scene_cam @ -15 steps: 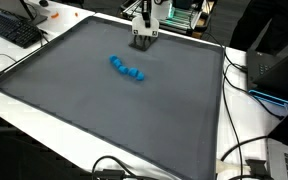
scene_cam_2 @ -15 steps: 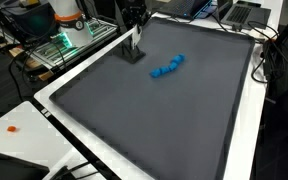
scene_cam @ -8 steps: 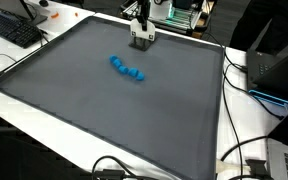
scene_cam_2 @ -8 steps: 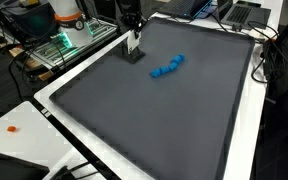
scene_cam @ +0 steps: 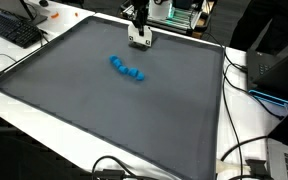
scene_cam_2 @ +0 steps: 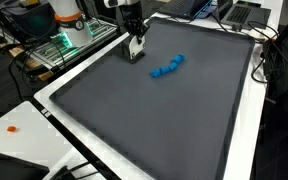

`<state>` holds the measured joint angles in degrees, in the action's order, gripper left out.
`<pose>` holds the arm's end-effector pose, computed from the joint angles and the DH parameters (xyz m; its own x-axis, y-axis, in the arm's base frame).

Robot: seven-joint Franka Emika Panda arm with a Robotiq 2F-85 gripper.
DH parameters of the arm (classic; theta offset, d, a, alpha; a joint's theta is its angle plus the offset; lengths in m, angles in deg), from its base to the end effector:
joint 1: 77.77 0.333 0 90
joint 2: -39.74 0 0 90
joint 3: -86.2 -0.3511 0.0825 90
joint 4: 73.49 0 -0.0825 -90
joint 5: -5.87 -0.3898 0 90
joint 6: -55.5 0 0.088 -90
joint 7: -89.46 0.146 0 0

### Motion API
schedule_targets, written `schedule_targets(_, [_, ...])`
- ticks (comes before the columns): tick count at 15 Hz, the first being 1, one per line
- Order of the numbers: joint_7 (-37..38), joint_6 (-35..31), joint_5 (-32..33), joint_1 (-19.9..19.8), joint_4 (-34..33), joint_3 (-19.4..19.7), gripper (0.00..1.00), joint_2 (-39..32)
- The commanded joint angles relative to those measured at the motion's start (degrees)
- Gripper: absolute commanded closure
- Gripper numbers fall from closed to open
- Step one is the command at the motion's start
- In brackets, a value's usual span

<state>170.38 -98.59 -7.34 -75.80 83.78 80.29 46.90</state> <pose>0.3983 0.0502 0.2549 0.0945 -0.9914 -0.0906 -0.9933 -0.0878 -0.0748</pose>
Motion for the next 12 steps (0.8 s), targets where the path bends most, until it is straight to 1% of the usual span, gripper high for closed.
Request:
schedule_targets(1, [0.9,-2.7,-1.9,0.2,0.0,0.4,0.99,-2.4])
schedule_targets(7, [1.6,-4.5,-4.3,0.4,0.5,1.0,0.99,-3.2])
schedule_targets(12, [1.3,-4.3,-6.0,0.3,0.2,1.3,0.99,-2.9])
